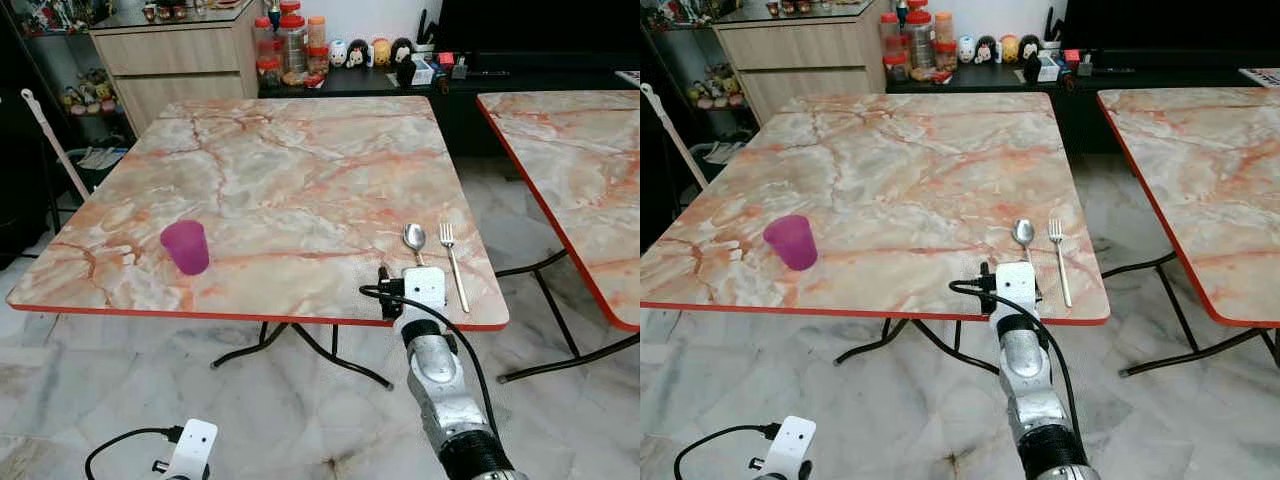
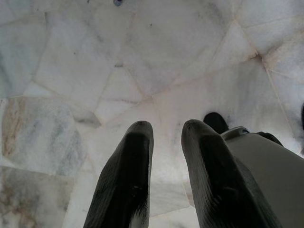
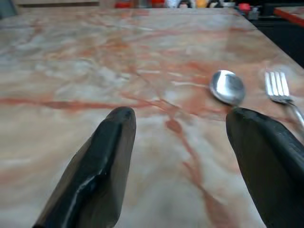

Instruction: Setting the table

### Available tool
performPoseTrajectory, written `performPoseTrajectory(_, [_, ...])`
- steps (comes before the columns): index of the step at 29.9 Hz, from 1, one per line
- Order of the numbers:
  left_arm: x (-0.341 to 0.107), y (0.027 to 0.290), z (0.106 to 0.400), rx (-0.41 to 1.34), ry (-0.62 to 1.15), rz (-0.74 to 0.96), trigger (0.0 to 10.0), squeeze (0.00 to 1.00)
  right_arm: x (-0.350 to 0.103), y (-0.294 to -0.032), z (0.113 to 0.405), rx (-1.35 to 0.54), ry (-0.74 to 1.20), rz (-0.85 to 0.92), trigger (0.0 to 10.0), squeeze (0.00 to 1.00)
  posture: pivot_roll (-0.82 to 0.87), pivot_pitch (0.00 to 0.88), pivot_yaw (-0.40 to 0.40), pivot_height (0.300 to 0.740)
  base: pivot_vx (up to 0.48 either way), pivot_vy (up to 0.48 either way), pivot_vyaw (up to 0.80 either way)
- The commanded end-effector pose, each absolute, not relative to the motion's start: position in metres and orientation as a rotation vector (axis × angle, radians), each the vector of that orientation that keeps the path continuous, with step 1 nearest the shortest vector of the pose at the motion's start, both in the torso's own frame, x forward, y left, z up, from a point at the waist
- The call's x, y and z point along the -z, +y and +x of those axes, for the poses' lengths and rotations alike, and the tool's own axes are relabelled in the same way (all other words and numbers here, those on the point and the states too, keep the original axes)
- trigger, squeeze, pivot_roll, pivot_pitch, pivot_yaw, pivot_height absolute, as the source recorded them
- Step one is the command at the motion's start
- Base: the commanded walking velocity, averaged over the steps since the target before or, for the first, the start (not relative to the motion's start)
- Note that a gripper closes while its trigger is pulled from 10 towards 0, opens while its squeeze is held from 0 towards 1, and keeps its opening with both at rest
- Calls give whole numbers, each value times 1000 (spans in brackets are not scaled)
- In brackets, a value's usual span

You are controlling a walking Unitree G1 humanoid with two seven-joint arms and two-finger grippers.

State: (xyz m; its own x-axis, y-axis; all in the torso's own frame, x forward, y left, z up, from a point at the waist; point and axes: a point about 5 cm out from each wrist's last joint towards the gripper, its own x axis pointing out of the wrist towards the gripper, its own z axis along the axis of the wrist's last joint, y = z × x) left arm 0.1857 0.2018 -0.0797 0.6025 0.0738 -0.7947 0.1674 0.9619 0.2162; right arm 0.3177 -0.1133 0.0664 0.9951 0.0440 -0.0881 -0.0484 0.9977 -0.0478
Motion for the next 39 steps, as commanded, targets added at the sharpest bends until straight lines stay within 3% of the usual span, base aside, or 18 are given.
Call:
performPoseTrajectory(1, [80, 203, 184, 43, 928, 277, 10000, 0, -69, -109, 320, -65, 83, -46, 10000, 0, -21, 0, 40, 727, 0, 0, 0])
performPoseTrajectory(11, [82, 204, 181, 37, 932, 272, 10000, 0, -74, -100, 323, -113, 51, 2, 10000, 0, -19, 0, 36, 727, 0, 0, 0])
performPoseTrajectory(30, [82, 204, 181, 28, 937, 276, 10000, 0, -74, -101, 326, -139, 41, 26, 10000, 0, -20, 0, 26, 727, 266, 0, -370])
performPoseTrajectory(39, [82, 205, 180, 20, 941, 276, 10000, 0, -73, -105, 325, -131, 29, 5, 10000, 0, -13, 0, 24, 727, 274, 0, 0])
